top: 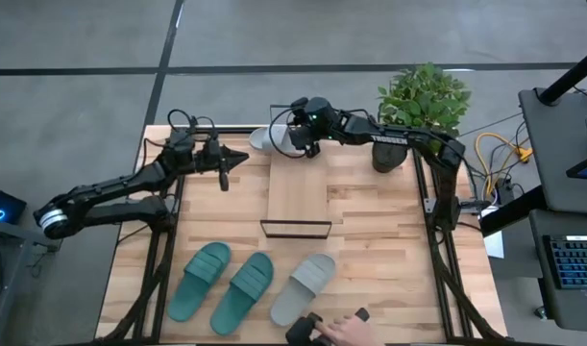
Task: Pick and place slides into the shelf
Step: Put the right gray slipper on the shelf
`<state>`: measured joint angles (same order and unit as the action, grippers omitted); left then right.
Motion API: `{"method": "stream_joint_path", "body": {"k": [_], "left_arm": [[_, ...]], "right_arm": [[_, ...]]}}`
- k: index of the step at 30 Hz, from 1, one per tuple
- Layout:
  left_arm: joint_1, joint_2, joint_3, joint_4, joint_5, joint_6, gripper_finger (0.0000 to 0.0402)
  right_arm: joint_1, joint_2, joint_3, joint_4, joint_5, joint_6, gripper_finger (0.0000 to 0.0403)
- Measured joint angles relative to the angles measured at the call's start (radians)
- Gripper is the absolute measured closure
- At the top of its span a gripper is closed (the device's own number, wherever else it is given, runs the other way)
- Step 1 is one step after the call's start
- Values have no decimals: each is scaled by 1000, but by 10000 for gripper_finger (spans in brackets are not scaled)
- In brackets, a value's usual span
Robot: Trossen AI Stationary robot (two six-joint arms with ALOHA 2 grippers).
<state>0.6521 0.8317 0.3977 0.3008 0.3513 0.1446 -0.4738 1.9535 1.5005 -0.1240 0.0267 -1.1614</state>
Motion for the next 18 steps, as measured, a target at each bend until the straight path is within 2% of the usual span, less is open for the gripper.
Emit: {"method": "stream_joint_path", "body": {"k": [8,18], "left_arm": [[0,-29,0,5,-1,2,391],[0,-27,-5,5,-1,2,391]], "right_arm": [[-1,94,94,-134,-1,-2,292],[-7,139,126,-126,-35,-74,306]]}}
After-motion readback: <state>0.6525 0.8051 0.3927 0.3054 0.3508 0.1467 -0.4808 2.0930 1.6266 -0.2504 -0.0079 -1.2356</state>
